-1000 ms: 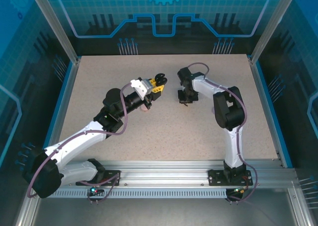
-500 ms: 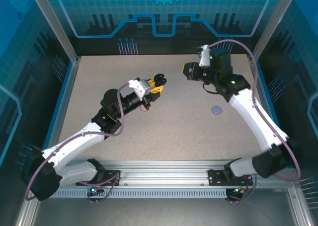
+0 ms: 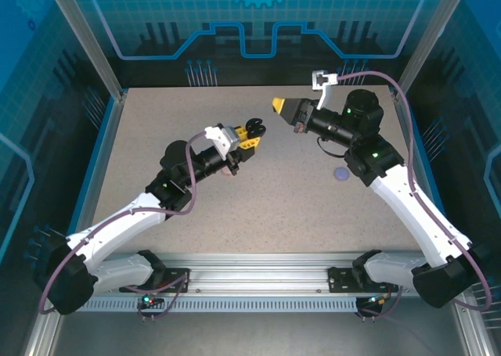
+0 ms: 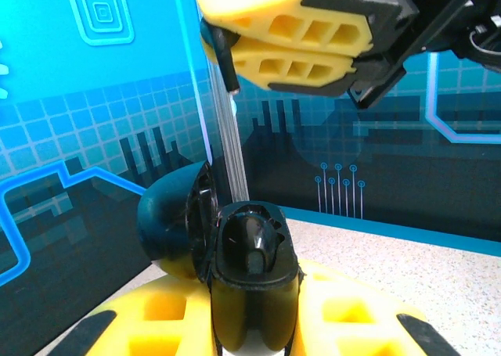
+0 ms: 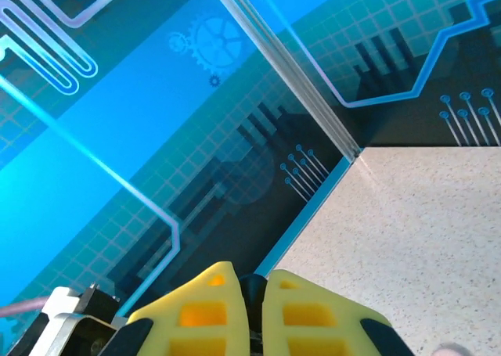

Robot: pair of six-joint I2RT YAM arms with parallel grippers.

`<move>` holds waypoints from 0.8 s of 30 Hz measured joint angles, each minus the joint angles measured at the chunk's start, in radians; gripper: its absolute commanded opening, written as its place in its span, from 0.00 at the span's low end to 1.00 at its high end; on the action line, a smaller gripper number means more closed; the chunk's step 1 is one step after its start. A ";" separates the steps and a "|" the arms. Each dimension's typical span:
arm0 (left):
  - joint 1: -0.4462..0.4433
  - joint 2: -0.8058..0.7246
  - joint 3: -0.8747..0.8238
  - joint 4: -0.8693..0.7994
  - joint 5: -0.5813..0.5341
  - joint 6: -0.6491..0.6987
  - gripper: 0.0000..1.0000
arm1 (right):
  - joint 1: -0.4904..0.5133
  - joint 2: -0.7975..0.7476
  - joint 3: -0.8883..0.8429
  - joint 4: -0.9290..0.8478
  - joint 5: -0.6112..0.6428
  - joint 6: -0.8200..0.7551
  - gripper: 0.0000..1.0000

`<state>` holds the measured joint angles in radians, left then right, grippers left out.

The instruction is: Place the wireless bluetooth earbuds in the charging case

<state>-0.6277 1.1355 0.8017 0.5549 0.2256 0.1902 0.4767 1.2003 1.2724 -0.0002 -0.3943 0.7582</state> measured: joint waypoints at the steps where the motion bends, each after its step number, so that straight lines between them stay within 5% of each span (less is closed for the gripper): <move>1: 0.000 0.004 0.004 0.000 0.000 -0.002 0.00 | 0.006 0.000 -0.015 0.021 -0.003 0.010 0.07; 24: -0.004 0.031 0.023 0.010 -0.001 -0.021 0.00 | 0.076 -0.049 -0.147 0.151 0.001 0.086 0.04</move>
<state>-0.6315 1.1664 0.8242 0.5652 0.2249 0.1696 0.5526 1.1511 1.1252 0.1509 -0.3935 0.8444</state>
